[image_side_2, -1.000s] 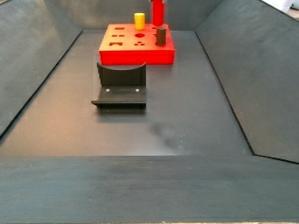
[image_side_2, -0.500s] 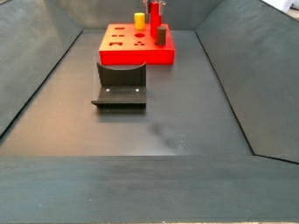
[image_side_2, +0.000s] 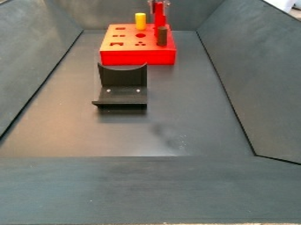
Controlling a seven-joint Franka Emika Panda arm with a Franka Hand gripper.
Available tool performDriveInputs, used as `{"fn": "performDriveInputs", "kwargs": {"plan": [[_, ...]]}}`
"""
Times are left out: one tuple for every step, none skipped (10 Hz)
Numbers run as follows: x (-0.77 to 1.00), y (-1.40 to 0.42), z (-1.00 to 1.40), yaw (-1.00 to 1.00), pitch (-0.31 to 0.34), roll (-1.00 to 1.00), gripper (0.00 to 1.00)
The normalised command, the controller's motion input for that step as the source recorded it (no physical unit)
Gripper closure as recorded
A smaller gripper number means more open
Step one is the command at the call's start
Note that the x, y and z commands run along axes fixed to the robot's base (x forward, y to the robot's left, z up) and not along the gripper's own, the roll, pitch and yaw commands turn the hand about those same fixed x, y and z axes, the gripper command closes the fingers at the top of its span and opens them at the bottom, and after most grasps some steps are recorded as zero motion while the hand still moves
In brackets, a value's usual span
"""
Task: Pick up the star object. Move up. Place the star object on the fixture. Regrasp the star object. Move to above the board. Insert the star object.
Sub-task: Insert the star object.
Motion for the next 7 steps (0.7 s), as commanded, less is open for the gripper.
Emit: {"fn": "performDriveInputs", "kwargs": {"plan": [[-0.10,0.00,-0.63,-0.23,0.000,0.00,1.00],[0.00,0.00,-0.75,-0.19,0.000,0.00,1.00],[0.38,0.00,-0.83,-0.12,0.000,0.00,1.00],[0.37,0.00,-0.85,-0.11,0.014,0.00,1.00],[0.00,0.00,0.00,0.00,0.019,0.01,1.00],[0.00,0.00,0.00,0.00,0.000,0.00,1.00],[-0.05,0.03,-0.02,-0.01,0.007,0.08,1.00]]}}
